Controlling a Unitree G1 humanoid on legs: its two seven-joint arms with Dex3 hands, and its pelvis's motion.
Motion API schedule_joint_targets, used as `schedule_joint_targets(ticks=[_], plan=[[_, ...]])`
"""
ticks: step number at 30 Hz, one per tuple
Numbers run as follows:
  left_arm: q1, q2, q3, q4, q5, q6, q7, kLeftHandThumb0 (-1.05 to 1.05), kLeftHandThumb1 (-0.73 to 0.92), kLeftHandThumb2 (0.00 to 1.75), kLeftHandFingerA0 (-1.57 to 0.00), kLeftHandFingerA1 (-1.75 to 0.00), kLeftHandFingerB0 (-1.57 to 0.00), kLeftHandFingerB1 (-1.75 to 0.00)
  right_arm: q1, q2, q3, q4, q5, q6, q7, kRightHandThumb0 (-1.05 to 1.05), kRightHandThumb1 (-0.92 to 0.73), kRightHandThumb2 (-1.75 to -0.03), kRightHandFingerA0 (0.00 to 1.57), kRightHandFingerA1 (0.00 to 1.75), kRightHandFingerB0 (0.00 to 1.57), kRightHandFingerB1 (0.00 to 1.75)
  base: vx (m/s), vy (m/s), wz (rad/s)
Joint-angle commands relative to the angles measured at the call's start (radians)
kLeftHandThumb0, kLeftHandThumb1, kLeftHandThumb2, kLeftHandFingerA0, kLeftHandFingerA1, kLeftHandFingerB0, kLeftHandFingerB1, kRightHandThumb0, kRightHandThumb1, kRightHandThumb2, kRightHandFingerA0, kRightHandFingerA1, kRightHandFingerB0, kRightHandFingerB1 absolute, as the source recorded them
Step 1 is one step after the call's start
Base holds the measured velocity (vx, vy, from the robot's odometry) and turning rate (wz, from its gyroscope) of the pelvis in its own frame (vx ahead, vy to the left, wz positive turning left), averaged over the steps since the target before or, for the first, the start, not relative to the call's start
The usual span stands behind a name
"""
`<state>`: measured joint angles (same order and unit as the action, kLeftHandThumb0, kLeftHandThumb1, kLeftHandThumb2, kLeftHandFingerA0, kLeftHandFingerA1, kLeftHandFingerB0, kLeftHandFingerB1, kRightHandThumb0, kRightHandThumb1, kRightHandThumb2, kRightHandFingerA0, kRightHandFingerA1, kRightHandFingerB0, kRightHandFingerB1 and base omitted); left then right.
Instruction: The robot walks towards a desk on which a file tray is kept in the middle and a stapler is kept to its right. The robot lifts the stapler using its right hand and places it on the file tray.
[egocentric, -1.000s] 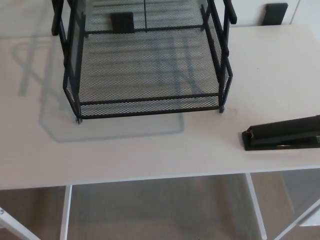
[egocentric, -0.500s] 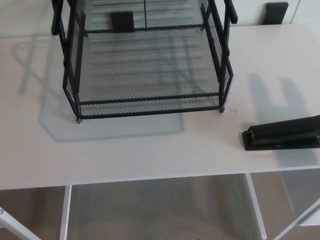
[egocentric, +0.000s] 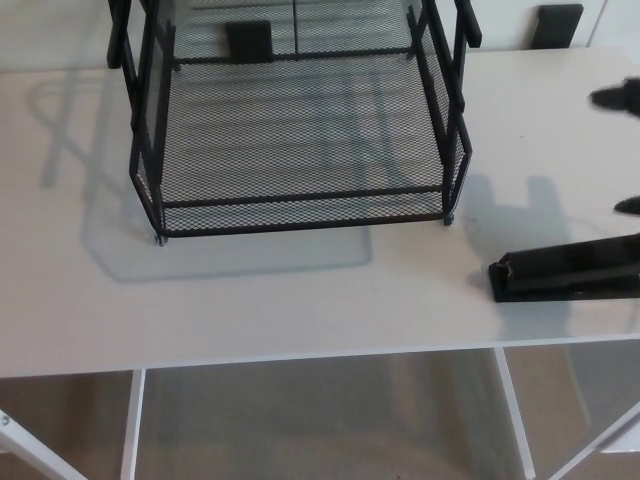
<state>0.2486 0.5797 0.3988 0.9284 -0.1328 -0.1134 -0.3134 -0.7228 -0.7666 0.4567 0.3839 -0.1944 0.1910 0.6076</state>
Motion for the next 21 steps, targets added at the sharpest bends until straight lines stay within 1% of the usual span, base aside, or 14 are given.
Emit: schedule_joint_targets(ticks=[1, 3, 4, 5, 8, 11, 13, 14, 15, 17, 19, 20, 21], plan=[[0.014, -0.006, -0.01, -0.037, 0.004, 0.053, 0.029, -0.59, 0.67, 0.59, -0.46, -0.45, -0.29, -0.35, -0.068, 0.061, 0.095, 0.086, -0.168, 0.044, 0.033, -0.82, -0.47, -0.83, 0.0, 0.0, 0.03, 0.18, 0.0, 0.0, 0.0], [0.014, -0.005, -0.014, -0.035, 0.008, 0.046, 0.03, -0.59, 0.67, 0.59, -0.46, -0.45, -0.29, -0.35, -0.07, 0.064, 0.098, 0.097, -0.171, 0.043, 0.035, -0.82, -0.47, -0.83, 0.0, 0.0, 0.03, 0.18, 0.0, 0.0, 0.0], [0.015, -0.006, -0.013, -0.033, 0.006, 0.045, 0.029, -0.59, 0.66, 0.59, -0.46, -0.45, -0.3, -0.35, -0.087, 0.074, 0.134, 0.127, -0.212, 0.026, 0.034, -0.86, -0.49, -0.85, 0.0, 0.0, 0.01, 0.15, 0.0, 0.0, 0.0], [0.007, -0.006, -0.014, -0.019, 0.008, 0.044, 0.033, -0.6, 0.66, 0.59, -0.46, -0.44, -0.3, -0.35, -0.091, 0.091, 0.151, 0.15, -0.23, 0.03, 0.022, -0.85, -0.49, -0.85, 0.0, 0.0, 0.02, 0.14, 0.0, 0.0, 0.0], [0.0, -0.007, -0.011, 0.003, -0.002, 0.036, 0.018, -0.61, 0.65, 0.59, -0.45, -0.44, -0.29, -0.35, -0.091, 0.097, 0.169, 0.162, -0.247, 0.026, 0.026, -0.85, -0.49, -0.84, 0.0, 0.0, 0.04, 0.12, 0.0, 0.0, 0.0], [0.002, -0.006, -0.023, -0.007, 0.011, 0.033, 0.027, -0.6, 0.67, 0.59, -0.45, -0.44, -0.33, -0.35, -0.102, 0.109, 0.196, 0.18, -0.27, 0.032, 0.069, -0.88, -0.5, -0.85, 0.0, 0.0, 0.0, 0.1, 0.0, 0.0, 0.0], [0.002, -0.007, -0.027, -0.018, 0.01, 0.04, 0.032, -0.62, 0.65, 0.59, -0.48, -0.44, -0.31, -0.35, -0.101, 0.112, 0.2, 0.186, -0.282, 0.032, 0.072, -0.87, -0.49, -0.85, 0.0, 0.01, 0.02, 0.09, 0.0, 0.0, 0.0], [0.0, -0.006, -0.027, -0.02, 0.008, 0.048, 0.033, -0.62, 0.65, 0.59, -0.48, -0.44, -0.31, -0.35, -0.094, 0.116, 0.207, 0.189, -0.292, 0.028, 0.071, -0.87, -0.49, -0.85, 0.0, 0.01, 0.02, 0.09, 0.0, 0.0, 0.0], [-0.005, -0.005, -0.027, -0.011, 0.008, 0.046, 0.035, -0.6, 0.65, 0.59, -0.48, -0.44, -0.33, -0.35, -0.096, 0.115, 0.214, 0.194, -0.304, 0.02, 0.076, -0.9, -0.51, -0.87, 0.0, 0.01, 0.0, 0.06, 0.0, 0.0, 0.0], [-0.019, -0.003, -0.028, 0.014, 0.006, 0.043, 0.034, -0.6, 0.66, 0.59, -0.47, -0.43, -0.32, -0.35, -0.099, 0.113, 0.238, 0.204, -0.333, 0.002, 0.092, -0.9, -0.51, -0.87, 0.0, 0.0, 0.0, 0.04, 0.0, 0.0, 0.0], [-0.029, -0.002, -0.03, 0.039, 0.007, 0.038, 0.036, -0.6, 0.66, 0.59, -0.47, -0.43, -0.32, -0.35, -0.092, 0.111, 0.244, 0.207, -0.339, 0.001, 0.104, -0.89, -0.51, -0.86, 0.0, 0.0, 0.0, 0.05, 0.0, 0.0, 0.0], [-0.041, 0.0, -0.028, 0.064, 0.0, 0.037, 0.027, -0.6, 0.65, 0.59, -0.46, -0.43, -0.3, -0.34, -0.084, 0.097, 0.277, 0.189, -0.383, 0.006, 0.133, -0.91, -0.52, -0.87, 0.0, 0.0, 0.0, 0.03, 0.0, 0.0, 0.0], [-0.03, 0.003, -0.033, 0.049, 0.005, 0.031, 0.024, -0.6, 0.66, 0.6, -0.45, -0.43, -0.31, -0.34, -0.092, 0.081, 0.329, 0.185, -0.448, -0.038, 0.131, -0.98, -0.56, -0.93, 0.0, 0.0, 0.0, 0.01, 0.0, 0.0, 0.0]])
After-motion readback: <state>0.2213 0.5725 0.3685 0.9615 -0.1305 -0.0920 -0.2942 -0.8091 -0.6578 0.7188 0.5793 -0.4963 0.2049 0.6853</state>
